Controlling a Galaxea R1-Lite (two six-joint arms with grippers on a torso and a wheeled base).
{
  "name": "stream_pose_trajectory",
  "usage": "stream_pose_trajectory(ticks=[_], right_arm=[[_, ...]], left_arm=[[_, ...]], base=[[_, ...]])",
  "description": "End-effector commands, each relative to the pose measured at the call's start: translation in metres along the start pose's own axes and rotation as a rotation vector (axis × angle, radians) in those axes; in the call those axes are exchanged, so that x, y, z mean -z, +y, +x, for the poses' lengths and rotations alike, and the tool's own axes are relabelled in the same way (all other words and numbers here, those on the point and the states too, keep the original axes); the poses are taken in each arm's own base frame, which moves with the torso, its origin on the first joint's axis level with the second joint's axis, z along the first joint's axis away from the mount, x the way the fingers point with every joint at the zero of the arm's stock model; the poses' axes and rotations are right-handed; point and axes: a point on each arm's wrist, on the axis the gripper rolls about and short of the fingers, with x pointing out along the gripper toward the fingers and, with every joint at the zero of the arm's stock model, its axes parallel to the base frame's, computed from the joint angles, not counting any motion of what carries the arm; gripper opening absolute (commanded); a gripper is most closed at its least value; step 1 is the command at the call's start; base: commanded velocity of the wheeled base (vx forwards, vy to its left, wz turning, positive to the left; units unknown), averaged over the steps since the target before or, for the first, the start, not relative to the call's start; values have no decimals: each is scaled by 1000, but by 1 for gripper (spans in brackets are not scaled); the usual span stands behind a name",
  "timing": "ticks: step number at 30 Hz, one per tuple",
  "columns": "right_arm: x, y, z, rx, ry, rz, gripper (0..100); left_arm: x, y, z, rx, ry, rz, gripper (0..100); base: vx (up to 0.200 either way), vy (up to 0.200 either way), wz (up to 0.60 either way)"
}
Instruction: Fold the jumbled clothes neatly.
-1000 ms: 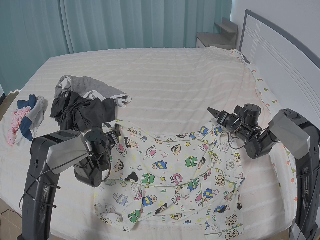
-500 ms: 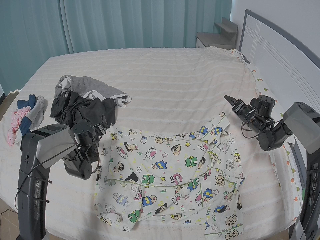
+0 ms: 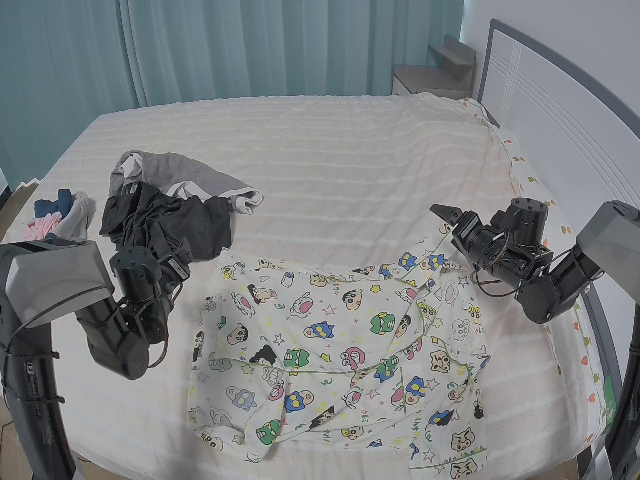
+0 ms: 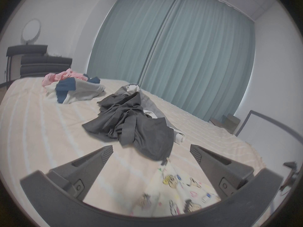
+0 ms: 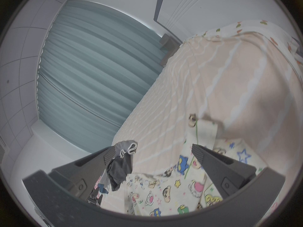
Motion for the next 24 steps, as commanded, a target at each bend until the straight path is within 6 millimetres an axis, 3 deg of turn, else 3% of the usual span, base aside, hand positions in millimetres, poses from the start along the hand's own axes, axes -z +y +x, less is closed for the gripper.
stream_pose_trajectory(ticks=[1, 2, 4, 8, 17, 24], right_arm=[[35, 28, -9, -52, 99, 22, 100], [44, 32, -8, -57, 120, 19, 100], [56, 32, -6, -52, 146, 15, 100], [75, 18, 3, -11, 185, 10, 100], [93, -23, 22, 93, 190, -55, 100], [89, -27, 35, 98, 141, -95, 100]], left_arm=[[-42, -11, -84, 131, 74, -171, 100], [-42, -11, -102, 175, 127, -201, 100], [-42, -11, -117, 213, 169, -224, 100], [-36, -11, -132, 229, 226, -256, 100], [-29, -6, -136, 224, 276, -246, 100], [-27, -4, -137, 220, 283, -243, 100]], base=[[0, 0, 0], [0, 0, 0], [0, 0, 0], [0, 0, 0], [0, 0, 0], [0, 0, 0]])
